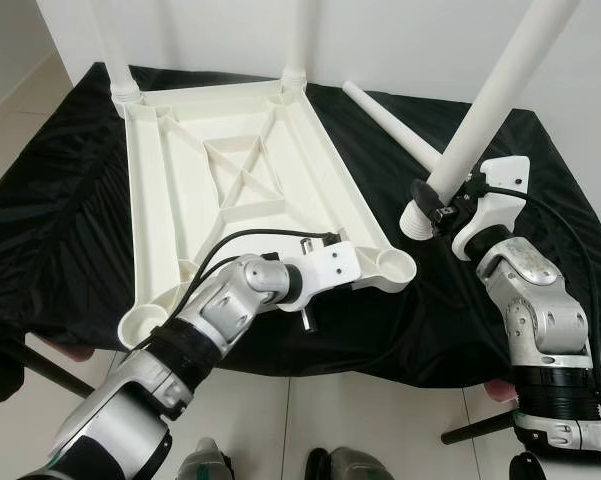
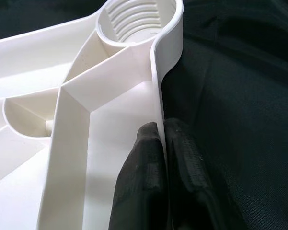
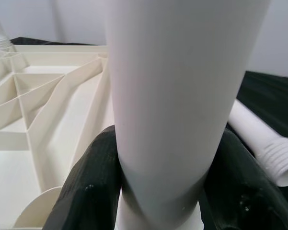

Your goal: Building children table

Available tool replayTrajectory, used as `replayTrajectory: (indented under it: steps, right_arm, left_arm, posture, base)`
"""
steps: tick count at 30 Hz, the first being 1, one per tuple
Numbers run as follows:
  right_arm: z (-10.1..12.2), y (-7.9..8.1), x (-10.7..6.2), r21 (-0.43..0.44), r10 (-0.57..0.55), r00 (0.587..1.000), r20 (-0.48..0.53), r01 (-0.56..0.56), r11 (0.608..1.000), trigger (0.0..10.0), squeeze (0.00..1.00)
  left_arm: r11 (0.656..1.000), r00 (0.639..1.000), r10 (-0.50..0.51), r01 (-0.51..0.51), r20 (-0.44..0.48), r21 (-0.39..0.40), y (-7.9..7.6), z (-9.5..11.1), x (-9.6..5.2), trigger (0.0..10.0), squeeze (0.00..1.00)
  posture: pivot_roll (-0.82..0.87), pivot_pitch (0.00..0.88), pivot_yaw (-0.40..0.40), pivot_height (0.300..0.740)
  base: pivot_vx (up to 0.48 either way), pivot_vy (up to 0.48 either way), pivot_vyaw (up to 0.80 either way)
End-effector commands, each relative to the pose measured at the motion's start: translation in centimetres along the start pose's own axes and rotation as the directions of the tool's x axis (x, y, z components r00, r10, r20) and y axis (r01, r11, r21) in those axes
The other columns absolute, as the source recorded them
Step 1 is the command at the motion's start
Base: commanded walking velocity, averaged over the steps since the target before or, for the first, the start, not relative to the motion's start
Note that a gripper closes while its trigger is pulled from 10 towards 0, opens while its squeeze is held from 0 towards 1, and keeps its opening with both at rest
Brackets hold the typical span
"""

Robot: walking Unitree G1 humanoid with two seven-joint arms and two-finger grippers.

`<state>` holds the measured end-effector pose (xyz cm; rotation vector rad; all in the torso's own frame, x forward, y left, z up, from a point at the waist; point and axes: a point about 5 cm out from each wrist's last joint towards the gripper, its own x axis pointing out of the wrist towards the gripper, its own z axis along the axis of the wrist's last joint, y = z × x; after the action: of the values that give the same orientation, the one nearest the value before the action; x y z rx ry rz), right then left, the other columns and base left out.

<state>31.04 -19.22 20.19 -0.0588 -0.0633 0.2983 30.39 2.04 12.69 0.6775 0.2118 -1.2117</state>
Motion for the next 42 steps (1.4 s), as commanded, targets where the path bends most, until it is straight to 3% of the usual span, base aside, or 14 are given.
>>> replayTrajectory:
  steps: [1, 12, 30, 42]
  right_arm:
    - [0.2, 0.3, -0.2, 0.006, 0.034, 0.999, 0.004, -0.035, 0.999, 10.0, 0.0]
    - [-0.3, 2.1, -0.8, 0.014, 0.19, 0.981, -0.03, -0.19, 0.982, 10.0, 0.0]
    - [-1.6, 0.5, -3.3, 0.032, 0.208, 0.97, -0.129, -0.206, 0.978, 10.0, 0.0]
    - [-2.6, 0.8, -3.2, 0.043, 0.208, 0.967, -0.143, -0.204, 0.978, 10.0, 0.0]
  left_arm:
    - [0.999, 0.991, 0.008, -0.012, -0.135, -0.031, -0.4, -3.3, -0.5, 10.0, 0.0]
    - [0.999, 0.996, 0.026, -0.029, -0.087, -0.028, -0.2, -1.8, 0.4, 10.0, 0.0]
    - [1.0, 0.996, 0.028, -0.029, -0.079, -0.011, 0.0, -1.4, 0.5, 10.0, 0.0]
    - [0.999, 0.997, 0.034, -0.035, -0.074, -0.01, 0.1, -1.2, 0.5, 10.0, 0.0]
  posture:
    - [0.01, 0.068, -0.048, 0.74]
    - [0.0, 0.068, -0.053, 0.74]
    - [0.0, 0.058, -0.051, 0.74]
    - [0.0, 0.062, -0.054, 0.74]
  base:
    - [0.0, 0.0, 0.0]
    - [0.0, 0.0, 0.0]
    - [0.0, 0.0, 0.0]
    - [0.0, 0.0, 0.0]
